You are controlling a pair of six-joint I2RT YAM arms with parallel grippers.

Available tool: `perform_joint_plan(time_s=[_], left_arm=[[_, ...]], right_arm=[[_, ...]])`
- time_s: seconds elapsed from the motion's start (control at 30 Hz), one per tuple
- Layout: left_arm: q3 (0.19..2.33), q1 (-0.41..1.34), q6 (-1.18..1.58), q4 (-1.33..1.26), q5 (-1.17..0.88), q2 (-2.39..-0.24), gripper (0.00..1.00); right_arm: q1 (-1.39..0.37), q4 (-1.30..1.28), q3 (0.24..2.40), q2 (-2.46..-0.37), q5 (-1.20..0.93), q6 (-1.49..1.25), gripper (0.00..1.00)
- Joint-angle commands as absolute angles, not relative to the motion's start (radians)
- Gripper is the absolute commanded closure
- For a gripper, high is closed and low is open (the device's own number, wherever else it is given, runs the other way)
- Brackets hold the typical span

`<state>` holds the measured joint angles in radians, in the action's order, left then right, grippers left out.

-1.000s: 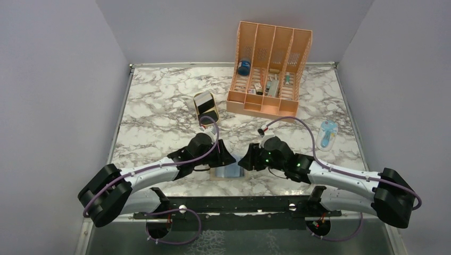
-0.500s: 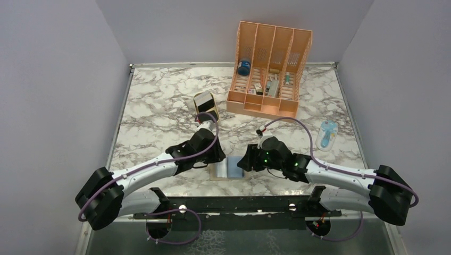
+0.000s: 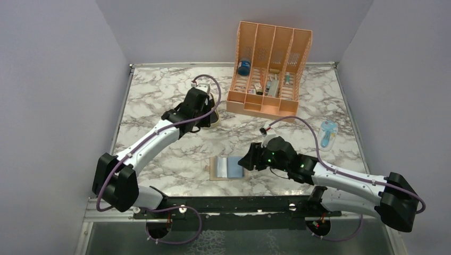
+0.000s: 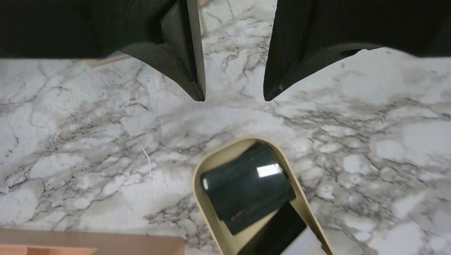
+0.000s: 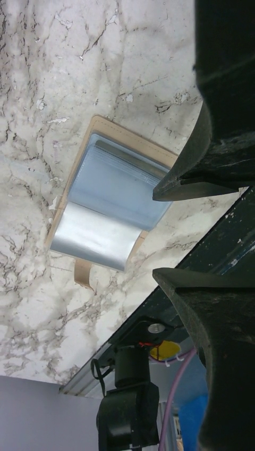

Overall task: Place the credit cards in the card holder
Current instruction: Pick up the credit card from the storage box.

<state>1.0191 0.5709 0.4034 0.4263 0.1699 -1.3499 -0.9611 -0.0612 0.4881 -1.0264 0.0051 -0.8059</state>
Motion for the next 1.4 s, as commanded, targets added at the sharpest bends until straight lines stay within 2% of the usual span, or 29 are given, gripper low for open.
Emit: perform_joint_plan(time_s=[0.0, 0.3, 0.83, 1.37], left_arm=[[1.163, 0.532, 0.184, 0.466, 0.115, -1.415, 0.53], [1.261, 0.517, 0.033, 0.452, 0.071, -1.513, 0.53], [1.552, 0.433, -0.258, 0.453, 0.093, -1.878, 0.5], [1.65, 0.423, -0.316, 0.489, 0.183, -2.065, 0.52]], right_arm=[[-0.966, -0.078, 0.466, -0.988, 0.004, -0.779, 0.5], [-0.966, -0.108, 0.486, -1.031, 0.013, -0.795, 0.51], [-0.966, -0.151, 0.486, -0.981, -0.004, -0.799, 0.51], [-0.966, -0.153, 0.474, -0.971, 0.019, -0.837, 0.51]])
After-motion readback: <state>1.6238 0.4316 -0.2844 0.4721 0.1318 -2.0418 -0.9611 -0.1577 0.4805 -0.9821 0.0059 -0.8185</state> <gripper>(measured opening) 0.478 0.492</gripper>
